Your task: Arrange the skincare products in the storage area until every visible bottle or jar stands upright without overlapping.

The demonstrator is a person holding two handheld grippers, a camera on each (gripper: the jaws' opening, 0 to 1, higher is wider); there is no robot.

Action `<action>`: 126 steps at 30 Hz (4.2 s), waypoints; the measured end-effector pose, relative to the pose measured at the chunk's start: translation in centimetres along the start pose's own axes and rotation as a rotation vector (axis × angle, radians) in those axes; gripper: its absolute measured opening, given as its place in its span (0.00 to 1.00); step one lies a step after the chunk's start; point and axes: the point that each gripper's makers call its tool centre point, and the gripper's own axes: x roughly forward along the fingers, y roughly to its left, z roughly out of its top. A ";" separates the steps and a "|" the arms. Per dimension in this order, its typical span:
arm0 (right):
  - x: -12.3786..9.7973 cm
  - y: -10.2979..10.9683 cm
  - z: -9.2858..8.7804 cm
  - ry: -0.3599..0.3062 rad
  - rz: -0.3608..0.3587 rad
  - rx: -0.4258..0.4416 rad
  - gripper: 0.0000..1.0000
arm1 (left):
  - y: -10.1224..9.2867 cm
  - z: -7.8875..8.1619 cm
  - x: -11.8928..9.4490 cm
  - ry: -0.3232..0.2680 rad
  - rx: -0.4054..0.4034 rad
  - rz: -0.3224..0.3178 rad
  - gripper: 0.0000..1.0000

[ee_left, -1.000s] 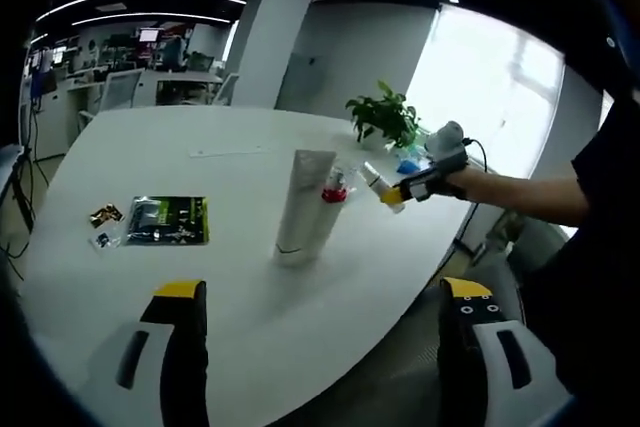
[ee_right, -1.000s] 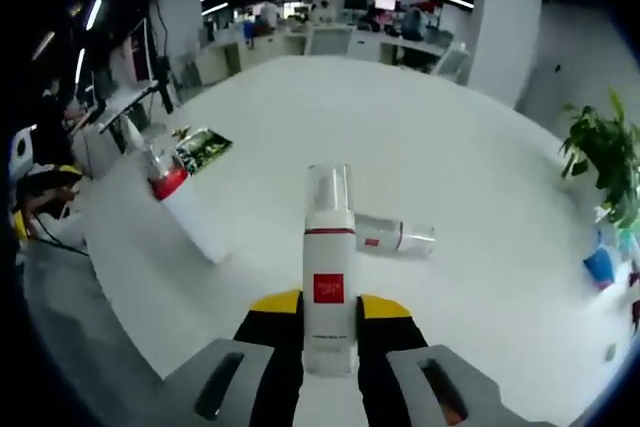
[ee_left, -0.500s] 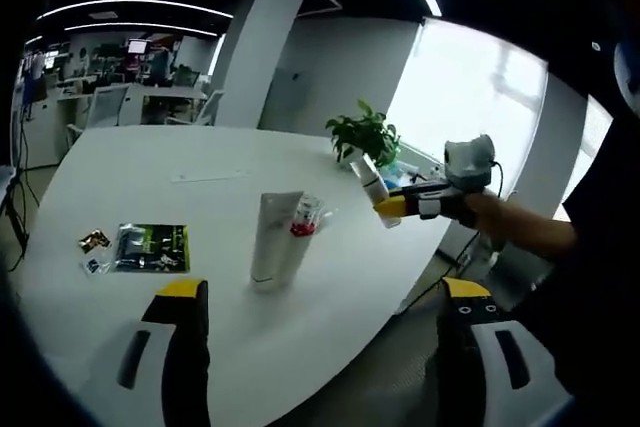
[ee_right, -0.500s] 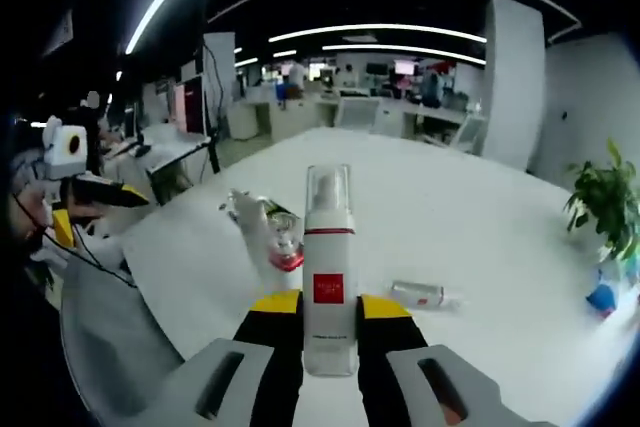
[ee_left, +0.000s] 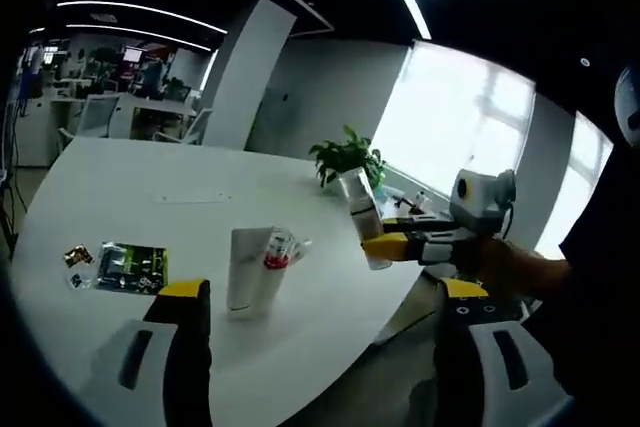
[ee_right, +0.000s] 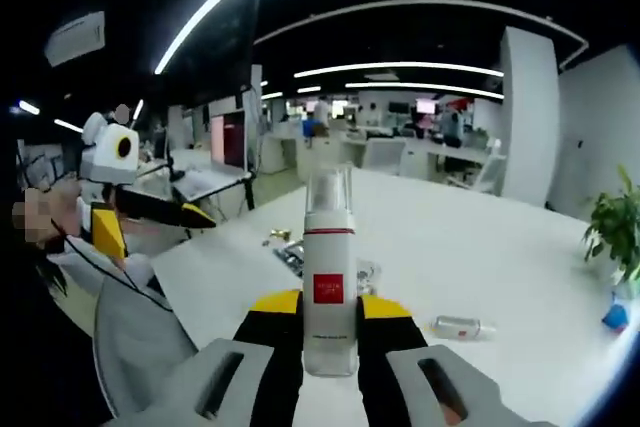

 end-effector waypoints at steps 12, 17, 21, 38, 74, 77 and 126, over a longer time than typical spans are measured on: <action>1.5 4.1 1.6 -0.092 0.040 0.007 0.11 | -1.3 2.5 0.7 -0.064 -0.039 -0.045 0.74; 1.4 5.9 2.1 -0.122 0.064 0.003 0.12 | -1.3 3.4 1.3 -0.087 -0.041 -0.048 0.60; 1.6 6.8 2.1 -0.125 0.080 -0.012 0.12 | -1.1 4.1 1.8 -0.118 -0.061 -0.040 0.58; 2.3 7.9 2.4 -0.123 0.111 -0.028 0.12 | -0.5 3.8 2.7 -0.101 -0.094 -0.048 0.17; -3.0 10.4 6.0 -0.147 0.834 -0.029 0.20 | -9.2 4.0 0.8 0.094 0.295 -0.561 0.14; -3.1 10.9 5.6 -0.128 0.866 -0.050 0.20 | -9.7 4.2 0.6 0.085 0.296 -0.586 0.14; 0.0 9.6 1.8 -0.210 0.873 -0.032 0.10 | -3.1 -1.5 1.0 0.059 0.184 -0.263 0.69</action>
